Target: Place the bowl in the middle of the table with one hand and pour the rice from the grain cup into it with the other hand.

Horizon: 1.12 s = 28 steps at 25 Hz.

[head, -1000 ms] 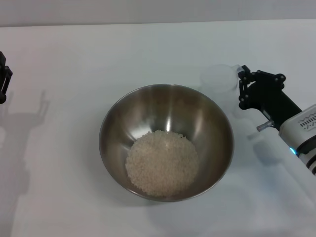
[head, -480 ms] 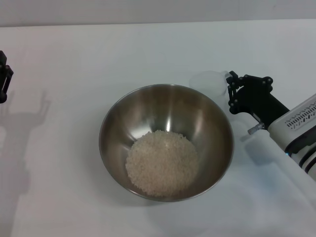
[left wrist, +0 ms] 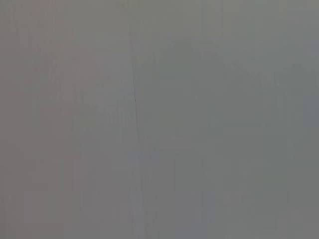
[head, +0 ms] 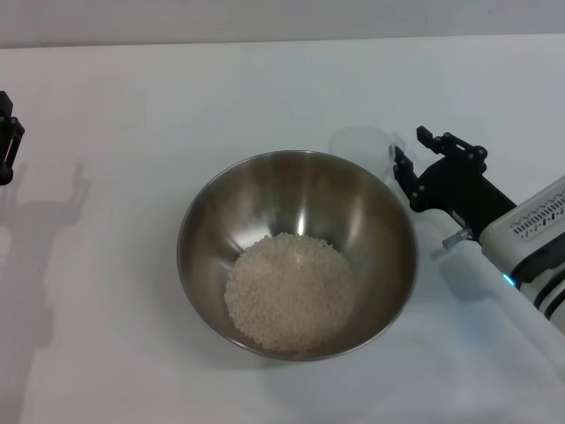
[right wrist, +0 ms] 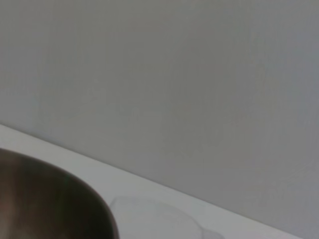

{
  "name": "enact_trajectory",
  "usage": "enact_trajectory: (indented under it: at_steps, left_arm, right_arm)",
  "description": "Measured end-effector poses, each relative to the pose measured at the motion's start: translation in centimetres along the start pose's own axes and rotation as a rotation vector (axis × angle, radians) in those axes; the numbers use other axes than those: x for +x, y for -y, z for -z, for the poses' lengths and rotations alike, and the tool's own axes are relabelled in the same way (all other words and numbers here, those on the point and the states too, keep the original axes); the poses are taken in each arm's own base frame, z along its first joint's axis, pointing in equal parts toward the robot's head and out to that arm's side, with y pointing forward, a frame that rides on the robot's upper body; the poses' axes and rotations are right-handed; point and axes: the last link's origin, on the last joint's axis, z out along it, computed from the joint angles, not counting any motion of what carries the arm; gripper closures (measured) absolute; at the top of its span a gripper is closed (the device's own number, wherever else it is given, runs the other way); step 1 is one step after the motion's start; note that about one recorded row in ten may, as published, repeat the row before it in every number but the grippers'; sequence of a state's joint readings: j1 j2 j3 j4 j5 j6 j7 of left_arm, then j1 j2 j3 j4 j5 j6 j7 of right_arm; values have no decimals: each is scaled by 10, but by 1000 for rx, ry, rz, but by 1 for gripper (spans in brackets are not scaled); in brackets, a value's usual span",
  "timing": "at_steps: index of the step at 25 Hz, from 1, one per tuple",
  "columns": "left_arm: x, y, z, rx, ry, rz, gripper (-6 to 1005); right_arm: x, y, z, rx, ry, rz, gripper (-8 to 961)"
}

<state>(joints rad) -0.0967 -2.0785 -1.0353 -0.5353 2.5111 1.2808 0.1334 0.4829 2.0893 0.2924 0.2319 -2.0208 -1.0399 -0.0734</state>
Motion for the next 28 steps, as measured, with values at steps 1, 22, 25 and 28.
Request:
enact_trajectory:
  at_steps: [1,22,25,28]
  left_arm:
    - [0,0,0,0,0,0,195]
    - [-2,0,4,-5,9,-3,194]
    - [-2,1,5,-5,10,-4,194]
    - [-4,1,7,-10,18,-12,194]
  right_arm:
    - [1,-1,2,-1,-3,-2,607]
    - [6,-2,114,240,238,-136,369]
    - [-3,7,150,351,365,-169,278]
    - [-15,17,183,426,510,-211,191]
